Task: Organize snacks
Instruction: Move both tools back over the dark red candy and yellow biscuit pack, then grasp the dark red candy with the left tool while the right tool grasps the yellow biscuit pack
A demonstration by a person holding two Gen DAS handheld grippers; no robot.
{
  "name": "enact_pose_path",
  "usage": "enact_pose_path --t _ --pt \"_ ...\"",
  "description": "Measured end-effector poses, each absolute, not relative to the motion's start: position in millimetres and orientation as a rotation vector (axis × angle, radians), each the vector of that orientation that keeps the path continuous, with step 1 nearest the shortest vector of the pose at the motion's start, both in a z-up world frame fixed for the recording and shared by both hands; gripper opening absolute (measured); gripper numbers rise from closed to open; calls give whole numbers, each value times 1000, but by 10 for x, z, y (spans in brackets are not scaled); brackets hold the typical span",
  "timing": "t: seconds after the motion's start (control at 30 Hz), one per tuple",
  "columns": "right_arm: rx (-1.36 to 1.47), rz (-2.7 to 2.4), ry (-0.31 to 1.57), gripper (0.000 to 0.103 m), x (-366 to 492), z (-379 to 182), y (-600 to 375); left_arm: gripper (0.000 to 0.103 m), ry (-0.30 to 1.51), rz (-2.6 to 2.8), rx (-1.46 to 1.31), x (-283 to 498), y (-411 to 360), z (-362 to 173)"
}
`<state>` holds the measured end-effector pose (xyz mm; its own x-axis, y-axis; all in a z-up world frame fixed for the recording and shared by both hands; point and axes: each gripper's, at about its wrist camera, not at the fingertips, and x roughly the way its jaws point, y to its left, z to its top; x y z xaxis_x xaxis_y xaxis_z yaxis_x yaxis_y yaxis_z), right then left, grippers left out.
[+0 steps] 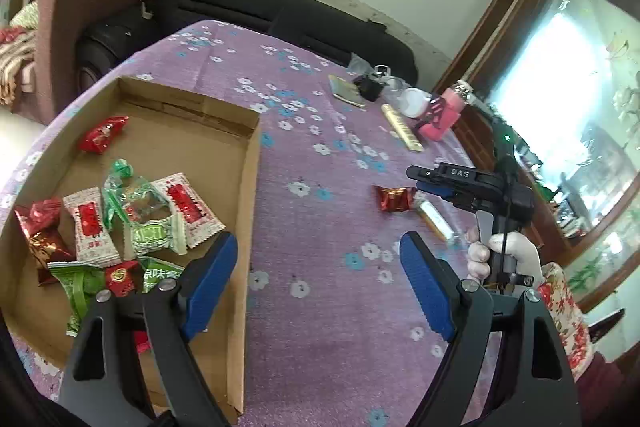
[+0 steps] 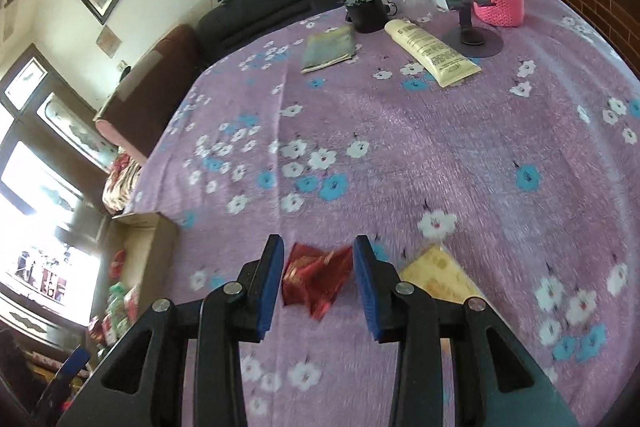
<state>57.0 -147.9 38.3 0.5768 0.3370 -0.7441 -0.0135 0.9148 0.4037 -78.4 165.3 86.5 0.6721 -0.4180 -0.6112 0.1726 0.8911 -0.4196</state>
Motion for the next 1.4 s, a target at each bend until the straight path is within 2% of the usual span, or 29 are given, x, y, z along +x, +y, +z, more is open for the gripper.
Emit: enact_pose_path --t 0.1,0.17,0.33,0.4,0.47,0.53,0.57,0.83,1.1,1.17,1.2,1.23,1.3,1.4 --pt "393 249 974 37 662 260 -1434 84 780 -338 -376 -760 1647 794" --pt "402 314 1009 33 619 225 -1353 84 781 -330 -365 -762 1617 782" --pt "397 626 1100 32 242 288 -1102 84 797 -364 -352 -764 1502 731" --pt "416 635 1054 32 115 421 -1204 84 810 -381 -335 -762 1434 694" --pt "387 564 979 36 62 576 -1409 84 821 -395 -321 -770 1386 666" --pt "302 412 914 59 48 649 -1638 84 830 -410 -307 -774 1329 645" --pt "243 326 891 62 55 645 -1752 84 833 -419 -295 -777 1291 640" --pt "166 250 956 62 193 231 -1982 84 869 -427 -223 -650 1041 601" --pt "52 194 944 62 89 125 -1767 84 911 -453 -115 -357 646 455" --pt "60 182 941 60 68 126 -1767 84 919 -451 -78 -275 550 402" --pt "66 178 940 54 69 122 -1776 84 921 -454 -67 -227 508 381" --pt "77 171 937 44 59 125 -1801 84 921 -458 -64 -183 476 371" --pt "115 183 934 35 45 116 -1854 84 919 -468 -51 -126 416 351" --pt "155 196 924 33 15 114 -1894 84 913 -471 19 -48 287 307"
